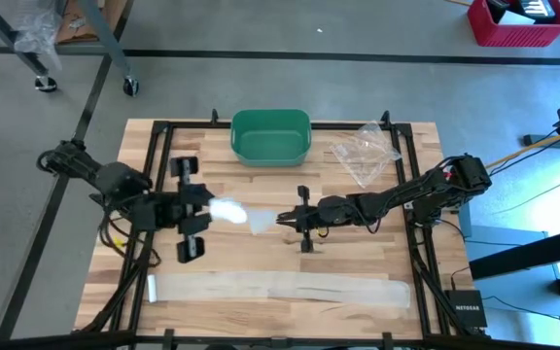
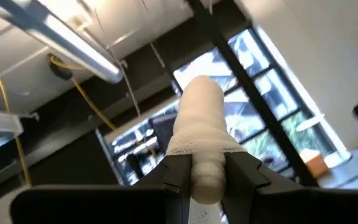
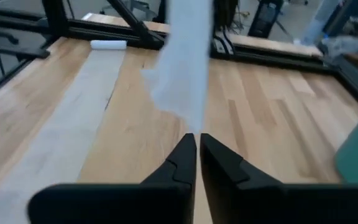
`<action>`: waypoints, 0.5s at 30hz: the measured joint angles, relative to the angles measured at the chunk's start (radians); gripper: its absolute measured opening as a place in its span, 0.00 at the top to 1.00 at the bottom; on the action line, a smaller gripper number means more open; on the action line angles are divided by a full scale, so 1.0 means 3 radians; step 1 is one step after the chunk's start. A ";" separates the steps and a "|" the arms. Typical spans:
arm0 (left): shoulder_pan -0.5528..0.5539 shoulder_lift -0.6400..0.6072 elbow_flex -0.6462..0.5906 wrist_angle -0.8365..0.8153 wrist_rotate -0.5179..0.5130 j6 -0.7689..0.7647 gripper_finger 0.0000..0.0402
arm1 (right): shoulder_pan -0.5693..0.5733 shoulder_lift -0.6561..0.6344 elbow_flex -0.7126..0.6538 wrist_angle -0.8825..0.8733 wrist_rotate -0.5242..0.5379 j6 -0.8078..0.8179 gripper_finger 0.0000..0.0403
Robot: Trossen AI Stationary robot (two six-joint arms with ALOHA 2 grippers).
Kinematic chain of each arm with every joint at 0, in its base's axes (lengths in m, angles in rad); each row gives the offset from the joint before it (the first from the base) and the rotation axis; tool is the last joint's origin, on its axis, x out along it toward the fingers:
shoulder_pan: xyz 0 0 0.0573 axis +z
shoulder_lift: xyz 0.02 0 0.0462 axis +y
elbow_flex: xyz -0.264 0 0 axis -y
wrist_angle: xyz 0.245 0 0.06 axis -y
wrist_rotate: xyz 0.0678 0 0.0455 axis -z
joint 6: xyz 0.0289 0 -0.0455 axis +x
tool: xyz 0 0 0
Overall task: Roll bandage
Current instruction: Roll the top white bandage
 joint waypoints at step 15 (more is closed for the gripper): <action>0.0153 0.0000 -0.0001 -0.1089 -0.0955 -0.0760 0.87 | -0.0022 -0.0931 0.0391 -0.1521 0.0327 -0.0166 0.50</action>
